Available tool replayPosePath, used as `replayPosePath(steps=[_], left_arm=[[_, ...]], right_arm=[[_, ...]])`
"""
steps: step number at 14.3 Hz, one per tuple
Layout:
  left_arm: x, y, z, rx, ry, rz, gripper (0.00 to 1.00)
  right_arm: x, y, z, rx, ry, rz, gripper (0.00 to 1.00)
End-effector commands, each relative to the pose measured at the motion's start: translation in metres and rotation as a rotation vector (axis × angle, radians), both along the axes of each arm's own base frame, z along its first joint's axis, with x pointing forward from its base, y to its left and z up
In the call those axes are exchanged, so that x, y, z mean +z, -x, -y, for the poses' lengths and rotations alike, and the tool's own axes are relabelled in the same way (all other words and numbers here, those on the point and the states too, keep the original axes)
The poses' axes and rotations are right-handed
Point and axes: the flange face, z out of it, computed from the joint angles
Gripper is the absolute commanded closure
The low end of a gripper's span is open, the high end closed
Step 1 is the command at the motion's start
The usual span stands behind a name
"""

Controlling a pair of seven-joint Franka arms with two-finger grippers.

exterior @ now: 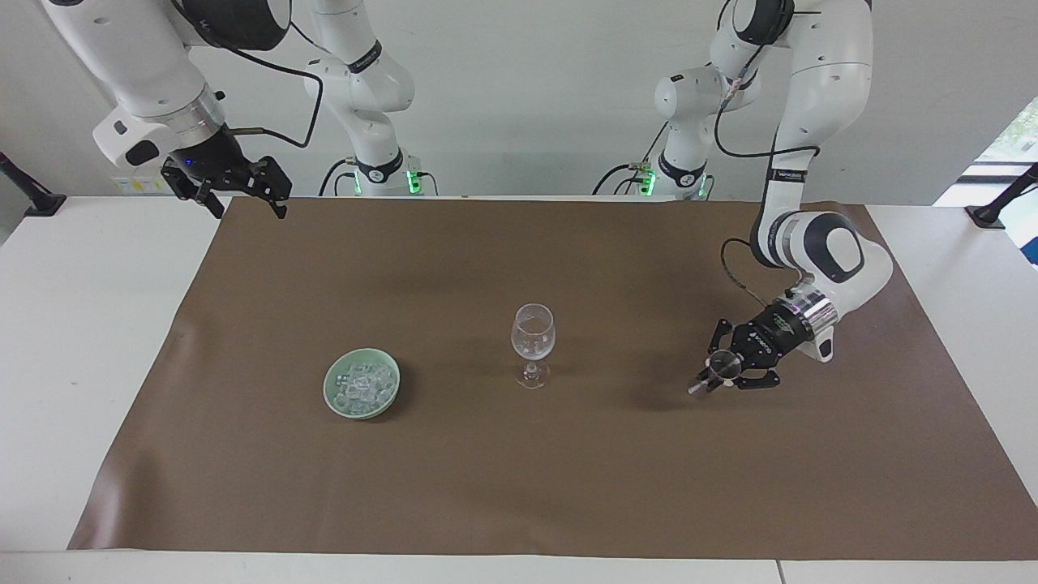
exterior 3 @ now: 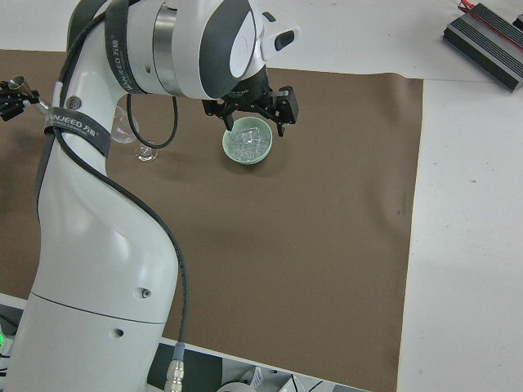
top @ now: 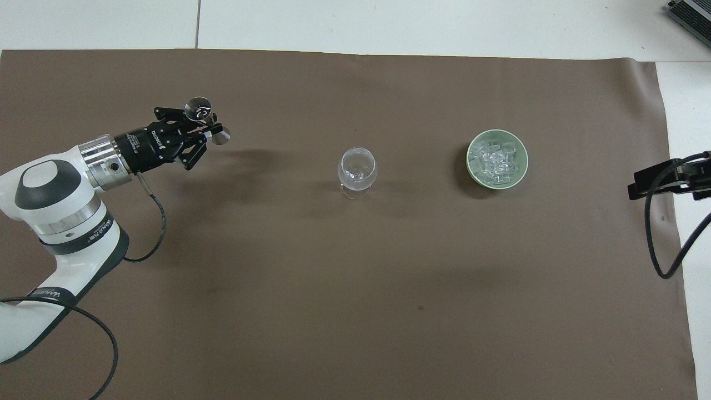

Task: Pour wine and add ice with both arms
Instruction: 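Lift the silver cup with the left gripper toward the clear glass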

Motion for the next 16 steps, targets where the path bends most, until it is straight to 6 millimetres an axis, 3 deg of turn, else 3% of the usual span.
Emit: replayPosePath(steps=[1, 6, 9, 16], left_arm=[[0.013, 0.0, 0.021, 0.05, 0.009, -0.007, 1.0], [0.028, 0.007, 0.063, 0.049, 0.003, 0.002, 1.0], [0.039, 0.019, 0.113, 0.072, -0.025, -0.004, 1.0], [0.047, 0.037, 0.16, 0.055, -0.046, -0.005, 1.0]], right_arm=[[0.002, 0.003, 0.0, 0.015, -0.025, 0.006, 0.0], [0.002, 0.003, 0.0, 0.015, -0.025, 0.006, 0.0], [0.002, 0.003, 0.0, 0.015, -0.025, 0.006, 0.0], [0.002, 0.003, 0.0, 0.015, -0.025, 0.006, 0.0]])
